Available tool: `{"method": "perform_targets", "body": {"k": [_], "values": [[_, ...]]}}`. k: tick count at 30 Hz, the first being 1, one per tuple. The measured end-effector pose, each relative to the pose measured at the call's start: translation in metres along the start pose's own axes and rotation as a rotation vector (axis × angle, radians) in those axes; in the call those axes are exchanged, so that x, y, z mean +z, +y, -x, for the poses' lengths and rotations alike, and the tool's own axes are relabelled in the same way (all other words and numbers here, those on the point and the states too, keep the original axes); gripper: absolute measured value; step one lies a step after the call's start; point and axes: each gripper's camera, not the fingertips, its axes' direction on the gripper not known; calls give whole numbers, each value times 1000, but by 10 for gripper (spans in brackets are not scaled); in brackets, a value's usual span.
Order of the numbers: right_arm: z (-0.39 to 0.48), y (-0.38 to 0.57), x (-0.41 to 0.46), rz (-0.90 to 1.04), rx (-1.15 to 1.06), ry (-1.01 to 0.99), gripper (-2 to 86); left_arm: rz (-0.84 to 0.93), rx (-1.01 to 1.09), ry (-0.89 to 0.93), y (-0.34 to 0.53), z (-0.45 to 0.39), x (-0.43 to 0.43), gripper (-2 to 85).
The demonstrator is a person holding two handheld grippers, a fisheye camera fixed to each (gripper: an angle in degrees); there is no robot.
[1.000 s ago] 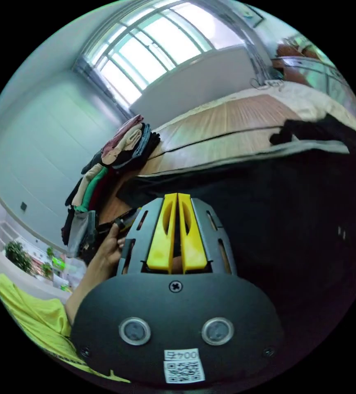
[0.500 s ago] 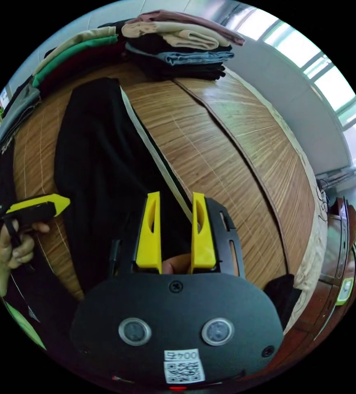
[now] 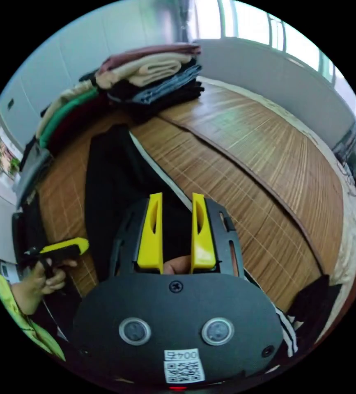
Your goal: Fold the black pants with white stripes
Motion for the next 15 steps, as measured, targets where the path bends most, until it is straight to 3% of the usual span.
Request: {"method": "perform_targets", "body": {"k": [3, 5, 7, 15], "values": [[11, -22, 48, 179, -8, 314, 86, -1, -4, 8, -2, -2, -3, 1], [-12, -38, 33, 73, 149, 211, 73, 0, -8, 15, -4, -2, -4, 1], [-21, -42, 15, -27, 130, 129, 83, 1, -10, 18, -5, -3, -5, 1], [-105, -8, -17, 232, -52, 200, 107, 4, -18, 33, -5, -4, -6, 1]]}}
